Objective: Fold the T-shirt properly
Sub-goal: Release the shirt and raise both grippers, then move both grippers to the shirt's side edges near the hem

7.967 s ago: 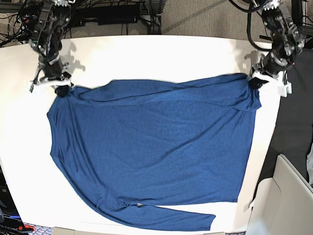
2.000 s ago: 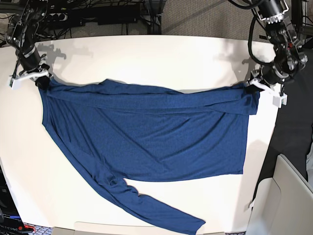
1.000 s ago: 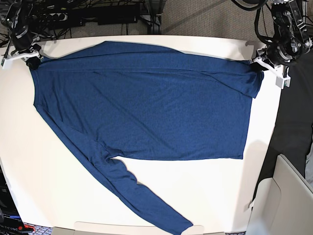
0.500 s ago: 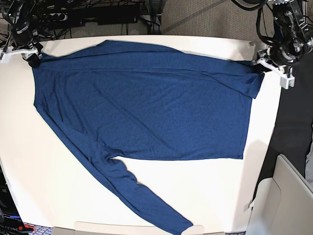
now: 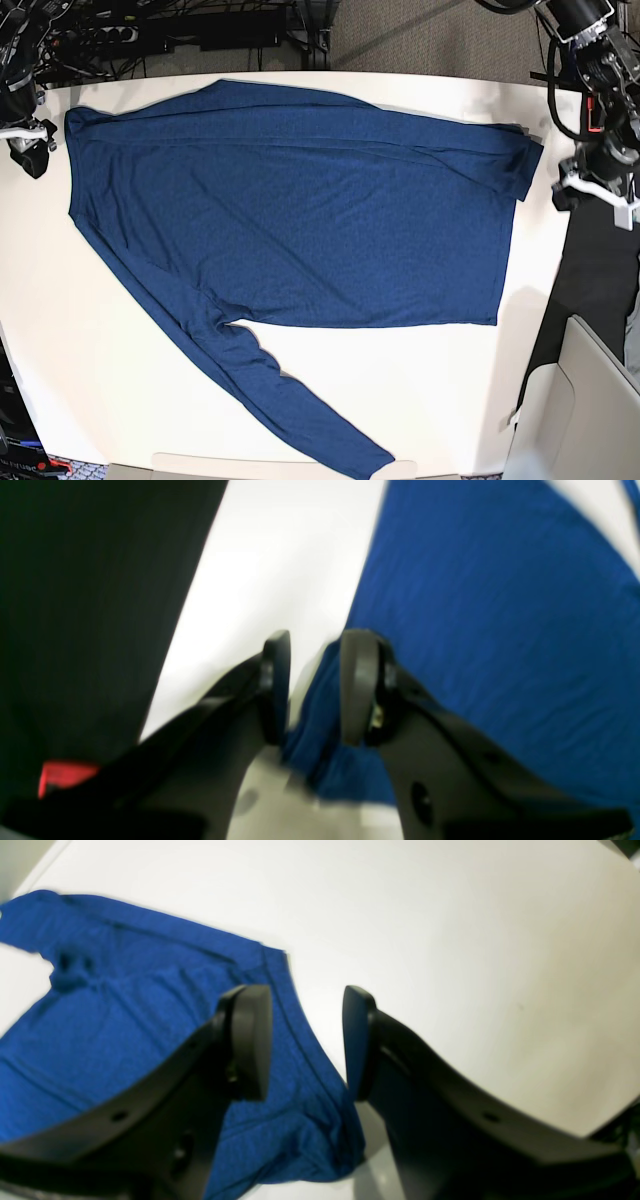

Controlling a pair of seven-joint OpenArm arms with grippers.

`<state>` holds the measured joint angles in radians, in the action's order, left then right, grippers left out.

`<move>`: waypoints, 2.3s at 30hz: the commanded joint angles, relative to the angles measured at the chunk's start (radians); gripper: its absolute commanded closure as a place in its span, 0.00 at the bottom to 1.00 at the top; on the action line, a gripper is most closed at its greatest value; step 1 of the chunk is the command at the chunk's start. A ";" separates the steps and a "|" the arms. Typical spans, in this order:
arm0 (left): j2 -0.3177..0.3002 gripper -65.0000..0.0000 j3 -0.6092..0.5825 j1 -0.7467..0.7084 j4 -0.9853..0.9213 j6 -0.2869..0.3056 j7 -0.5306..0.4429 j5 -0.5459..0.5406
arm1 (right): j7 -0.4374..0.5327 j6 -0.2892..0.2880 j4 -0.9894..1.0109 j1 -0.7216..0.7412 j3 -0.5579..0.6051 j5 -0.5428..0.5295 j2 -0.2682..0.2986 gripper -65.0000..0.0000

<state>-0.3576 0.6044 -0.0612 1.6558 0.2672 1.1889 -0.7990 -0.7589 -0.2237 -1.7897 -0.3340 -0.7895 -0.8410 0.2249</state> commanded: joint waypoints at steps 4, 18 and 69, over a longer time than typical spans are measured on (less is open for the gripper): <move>-0.008 0.73 -0.053 0.140 -0.044 -0.001 -0.011 -0.012 | 0.028 -0.009 -0.015 0.066 0.084 0.062 0.084 0.64; -0.014 0.73 -0.374 0.413 -0.426 -0.003 -0.347 0.039 | 0.029 -0.064 0.179 0.378 0.269 0.305 0.093 0.64; 0.009 1.00 -0.617 0.485 -0.791 -0.001 -0.800 0.226 | 0.034 -0.078 0.525 0.732 0.440 0.366 0.135 0.64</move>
<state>-0.3393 -0.0151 0.3988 0.8474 0.2543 0.4023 -0.5625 -0.7521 -0.2909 -1.2453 0.3664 -0.3450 -0.4519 0.3454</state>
